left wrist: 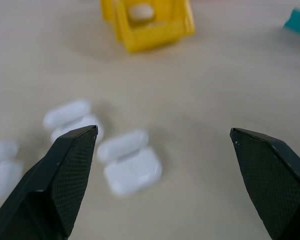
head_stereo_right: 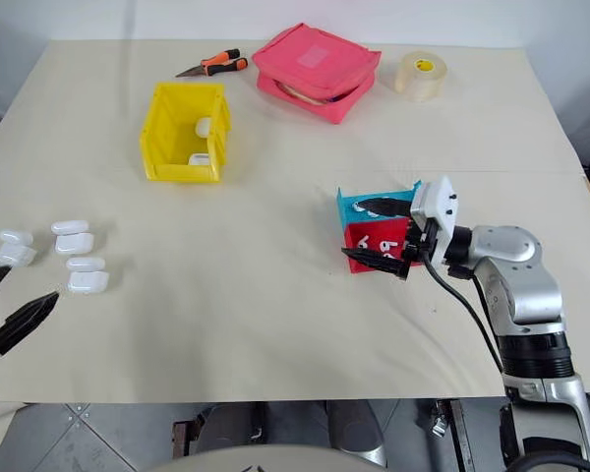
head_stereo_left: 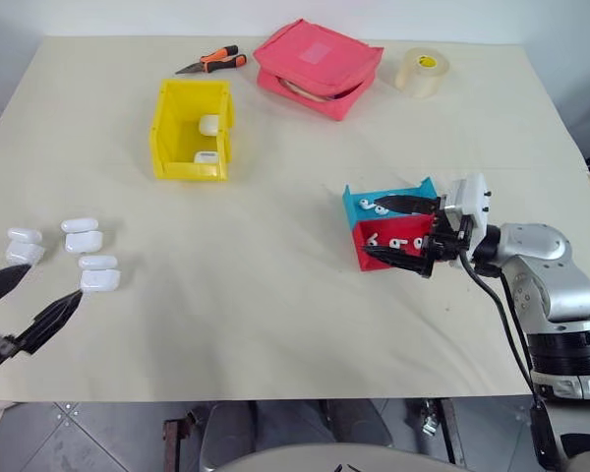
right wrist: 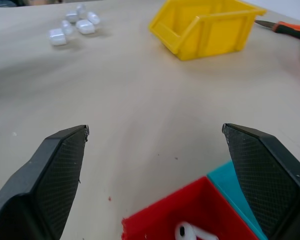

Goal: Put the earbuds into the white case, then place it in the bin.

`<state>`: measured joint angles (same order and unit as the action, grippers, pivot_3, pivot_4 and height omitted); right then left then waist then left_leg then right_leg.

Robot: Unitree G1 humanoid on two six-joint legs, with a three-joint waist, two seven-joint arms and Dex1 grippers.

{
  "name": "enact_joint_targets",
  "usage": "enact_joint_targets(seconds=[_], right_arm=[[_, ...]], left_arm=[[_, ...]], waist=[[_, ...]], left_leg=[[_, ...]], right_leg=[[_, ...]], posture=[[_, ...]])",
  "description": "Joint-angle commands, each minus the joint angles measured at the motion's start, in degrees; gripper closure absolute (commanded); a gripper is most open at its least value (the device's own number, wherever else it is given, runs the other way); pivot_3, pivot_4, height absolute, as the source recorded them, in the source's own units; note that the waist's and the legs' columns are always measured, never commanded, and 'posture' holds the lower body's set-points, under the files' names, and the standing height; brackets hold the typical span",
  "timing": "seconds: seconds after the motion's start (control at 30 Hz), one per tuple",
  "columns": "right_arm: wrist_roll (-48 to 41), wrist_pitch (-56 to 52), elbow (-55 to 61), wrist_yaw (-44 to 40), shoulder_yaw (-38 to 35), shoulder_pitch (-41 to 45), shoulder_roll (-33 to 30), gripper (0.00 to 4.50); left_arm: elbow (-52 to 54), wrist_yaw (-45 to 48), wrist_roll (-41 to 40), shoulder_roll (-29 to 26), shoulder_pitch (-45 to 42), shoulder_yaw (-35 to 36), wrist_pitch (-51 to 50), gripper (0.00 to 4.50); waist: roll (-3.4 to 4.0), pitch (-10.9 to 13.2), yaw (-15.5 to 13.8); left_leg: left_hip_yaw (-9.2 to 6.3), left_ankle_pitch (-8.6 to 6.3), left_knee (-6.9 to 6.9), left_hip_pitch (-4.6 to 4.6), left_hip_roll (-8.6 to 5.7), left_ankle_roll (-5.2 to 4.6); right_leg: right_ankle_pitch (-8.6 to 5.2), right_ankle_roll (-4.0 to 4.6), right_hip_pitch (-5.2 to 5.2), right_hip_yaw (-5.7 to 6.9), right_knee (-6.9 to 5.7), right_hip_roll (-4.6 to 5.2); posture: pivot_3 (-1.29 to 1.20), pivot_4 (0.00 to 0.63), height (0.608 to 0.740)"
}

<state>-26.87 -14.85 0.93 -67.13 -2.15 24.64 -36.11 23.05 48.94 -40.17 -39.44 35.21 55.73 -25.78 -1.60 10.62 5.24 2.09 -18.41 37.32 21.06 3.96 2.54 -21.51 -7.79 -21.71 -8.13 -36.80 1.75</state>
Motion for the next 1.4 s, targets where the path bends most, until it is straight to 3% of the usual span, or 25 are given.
enact_joint_targets(seconds=[0.03, 0.23, 0.47, 0.67, 0.77, 0.97, 1.4], right_arm=[[0.3, 1.9, -1.78, -1.06, 0.49, 2.27, 0.7, 0.03], [1.05, 2.91, -4.33, -1.92, 1.69, 4.42, 1.83, 0.03], [1.4, 3.1, -4.97, -2.87, 1.97, 4.77, 1.98, 0.03], [1.49, 2.68, -4.63, -3.3, 2.15, 4.35, 1.72, 0.03], [1.76, 2.6, -4.84, -3.59, 2.32, 4.59, 1.7, 0.03], [1.68, 2.33, -4.52, -3.83, 2.38, 4.69, 1.53, 0.03], [2.41, 3.13, -5.19, -3.99, 3.38, 5.25, 2.24, 0.03]], left_arm=[[2.47, 1.09, 0.71, 1.79, 6.48, 3.7, -1.47, 0.0], [4.4, -1.8, 0.28, 3.19, 10.2, 4.8, -4.9, 0.0], [8.74, -10.36, 0.55, 1.91, 8.01, 3.34, -12.5, 0.0], [11.46, -24.32, -2.68, -4.64, -1.55, 2.88, -32.6, 0.0], [12.09, -33.19, -4.3, -8.43, -13.4, -0.17, -47.28, 0.0], [14.31, -38.6, -2.97, -8.24, -27.07, -4.34, -64.23, 0.0], [5.92, -49.49, -3.66, -6.64, -38.24, -14.85, -66.72, 0.0]], waist=[[-0.03, 0.02, 0.03], [-0.07, 0.06, -0.42], [-0.09, 0.07, -0.29], [-0.06, 0.11, -0.29], [-0.03, 0.13, -0.38], [-0.03, 0.13, 0.02], [-0.06, 0.15, -0.3]], left_leg=[[0.0, -0.01, 0.01, 0.0, -0.01, -0.02], [-0.01, -0.03, 0.07, 0.02, -0.07, -0.04], [-0.02, -0.04, 0.06, 0.01, -0.13, -0.06], [-0.14, -0.02, 0.11, 0.0, -0.07, -0.02], [-0.25, 0.0, 0.16, 0.0, -0.15, -0.01], [-0.18, 0.08, 0.31, 0.03, -0.15, 0.15], [-0.18, 0.28, 0.59, 0.07, -0.18, 0.52]], right_leg=[[0.0, 0.0, 0.0, 0.0, 0.02, 0.0], [-0.03, 0.06, 0.08, 0.15, -0.01, -0.04], [-0.03, 0.05, 0.11, 0.18, -0.02, -0.04], [-0.03, 0.06, 0.08, 0.28, -0.19, -0.08], [-0.03, 0.05, 0.05, 0.27, -0.3, -0.09], [-0.02, 0.04, 0.0, 0.36, -0.44, -0.07], [-0.03, 0.05, -0.18, 0.44, -0.83, -0.13]], posture=[[0.0, 0.15, 0.74], [0.0, 0.15, 0.74], [0.0, 0.15, 0.74], [0.0, 0.15, 0.74], [0.0, 0.15, 0.74], [0.0, 0.15, 0.74], [0.0, 0.15, 0.74]])
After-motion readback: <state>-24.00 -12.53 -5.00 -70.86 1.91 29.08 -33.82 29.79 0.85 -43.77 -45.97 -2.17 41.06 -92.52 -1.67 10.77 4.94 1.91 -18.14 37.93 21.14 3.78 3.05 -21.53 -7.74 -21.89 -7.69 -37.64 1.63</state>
